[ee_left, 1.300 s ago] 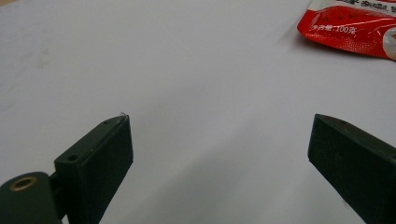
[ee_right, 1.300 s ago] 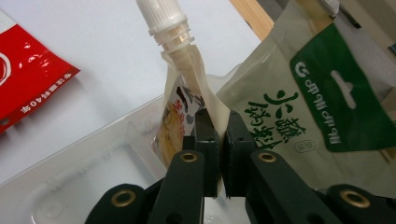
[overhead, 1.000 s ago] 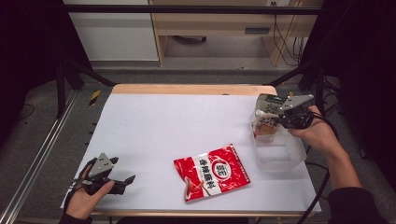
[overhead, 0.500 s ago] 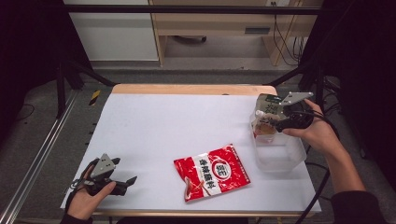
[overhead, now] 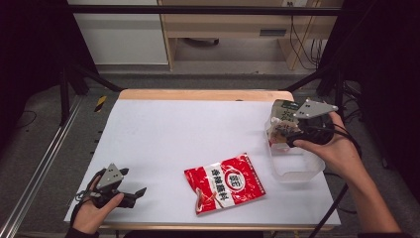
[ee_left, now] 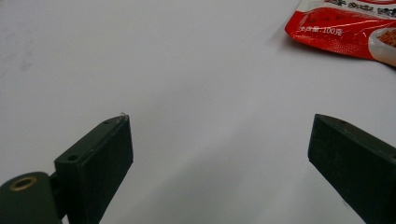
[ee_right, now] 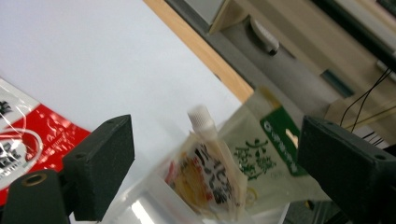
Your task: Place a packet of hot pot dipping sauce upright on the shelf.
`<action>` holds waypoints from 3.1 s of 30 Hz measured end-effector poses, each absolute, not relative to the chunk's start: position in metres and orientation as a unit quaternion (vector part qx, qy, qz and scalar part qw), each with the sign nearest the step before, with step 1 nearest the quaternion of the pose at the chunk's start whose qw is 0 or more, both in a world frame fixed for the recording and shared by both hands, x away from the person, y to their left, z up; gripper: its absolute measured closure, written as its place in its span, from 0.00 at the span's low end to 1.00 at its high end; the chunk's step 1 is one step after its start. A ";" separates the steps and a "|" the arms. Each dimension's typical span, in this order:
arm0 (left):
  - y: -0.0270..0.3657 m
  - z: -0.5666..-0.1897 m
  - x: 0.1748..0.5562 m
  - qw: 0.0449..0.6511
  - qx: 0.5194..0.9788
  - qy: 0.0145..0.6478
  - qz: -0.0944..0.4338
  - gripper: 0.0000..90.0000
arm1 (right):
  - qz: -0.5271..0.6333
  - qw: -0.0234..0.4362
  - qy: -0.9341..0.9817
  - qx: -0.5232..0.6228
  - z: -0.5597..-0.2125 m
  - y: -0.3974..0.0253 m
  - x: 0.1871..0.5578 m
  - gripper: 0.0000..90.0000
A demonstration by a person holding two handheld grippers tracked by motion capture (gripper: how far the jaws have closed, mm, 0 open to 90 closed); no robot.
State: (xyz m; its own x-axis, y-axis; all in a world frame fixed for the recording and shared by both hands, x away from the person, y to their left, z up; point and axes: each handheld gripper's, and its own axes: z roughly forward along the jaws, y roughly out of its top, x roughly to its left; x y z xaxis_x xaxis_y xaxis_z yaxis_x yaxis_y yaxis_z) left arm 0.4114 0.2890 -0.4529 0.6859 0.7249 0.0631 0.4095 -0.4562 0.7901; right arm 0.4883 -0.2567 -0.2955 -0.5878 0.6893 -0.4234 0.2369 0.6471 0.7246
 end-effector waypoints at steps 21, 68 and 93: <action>0.278 -0.452 0.407 0.389 0.837 0.327 0.202 0.07 | 0.364 0.329 0.826 0.277 -0.300 -0.180 0.426 0.20; 0.204 -0.438 0.427 0.424 0.838 0.268 0.217 0.08 | 0.354 0.250 0.817 0.381 -0.447 -0.170 0.374 0.13; 0.209 -0.453 0.417 0.398 0.850 0.270 0.214 0.08 | 0.348 0.181 0.804 0.448 -0.475 -0.189 0.387 0.15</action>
State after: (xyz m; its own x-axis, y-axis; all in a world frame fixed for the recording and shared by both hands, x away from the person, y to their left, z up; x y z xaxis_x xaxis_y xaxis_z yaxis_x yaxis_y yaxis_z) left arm 0.4173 0.2089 -0.4534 0.7630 0.6289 0.1495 0.2881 -0.5379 0.7923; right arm 0.3865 -0.1885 -0.4747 -0.5339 0.8453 0.0205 0.5938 0.3576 0.7208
